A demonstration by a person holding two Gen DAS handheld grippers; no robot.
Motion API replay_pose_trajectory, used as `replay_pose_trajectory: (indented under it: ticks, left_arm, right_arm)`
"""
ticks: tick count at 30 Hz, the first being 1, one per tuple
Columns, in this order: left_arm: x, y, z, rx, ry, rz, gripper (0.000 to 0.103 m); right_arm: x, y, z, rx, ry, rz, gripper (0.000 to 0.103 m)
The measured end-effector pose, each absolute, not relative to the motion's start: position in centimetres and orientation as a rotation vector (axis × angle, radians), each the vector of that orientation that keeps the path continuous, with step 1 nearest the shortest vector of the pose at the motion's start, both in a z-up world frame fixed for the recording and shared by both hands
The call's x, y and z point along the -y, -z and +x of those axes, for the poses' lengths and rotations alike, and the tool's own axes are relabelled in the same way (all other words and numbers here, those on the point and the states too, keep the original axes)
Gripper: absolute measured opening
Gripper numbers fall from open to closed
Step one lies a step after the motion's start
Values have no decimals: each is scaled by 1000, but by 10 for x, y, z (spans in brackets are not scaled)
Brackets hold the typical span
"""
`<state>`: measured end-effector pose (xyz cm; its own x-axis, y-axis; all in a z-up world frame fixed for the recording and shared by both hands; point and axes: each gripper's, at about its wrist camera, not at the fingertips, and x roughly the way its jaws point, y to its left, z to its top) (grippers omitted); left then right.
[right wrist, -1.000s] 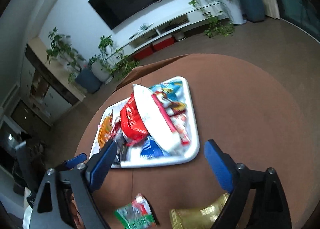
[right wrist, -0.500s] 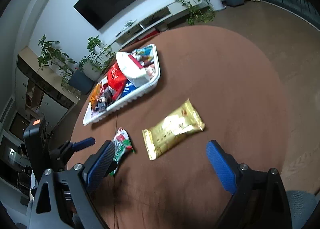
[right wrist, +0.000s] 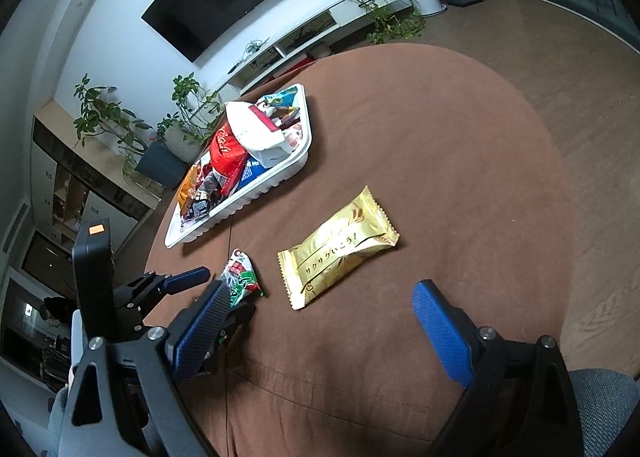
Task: Organize snacks
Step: 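Grasp the green peanut packet with the left tool while the right tool grasps the gold bar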
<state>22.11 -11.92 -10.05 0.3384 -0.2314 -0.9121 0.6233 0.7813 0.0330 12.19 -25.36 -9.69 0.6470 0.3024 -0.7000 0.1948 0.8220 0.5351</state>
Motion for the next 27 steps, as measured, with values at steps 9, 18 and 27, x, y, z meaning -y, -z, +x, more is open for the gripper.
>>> replay_pose_trajectory:
  ticks: [9, 18, 27]
  left_arm:
    - [120, 99, 223, -1085, 597, 379, 36]
    - [99, 99, 220, -1072, 582, 286, 29]
    - [63, 93, 197, -1055, 572, 148, 27]
  right_arm:
    - [253, 97, 121, -883, -60, 606, 95]
    - [245, 100, 129, -908, -51, 558, 94]
    - [236, 106, 155, -968, -21, 491, 89]
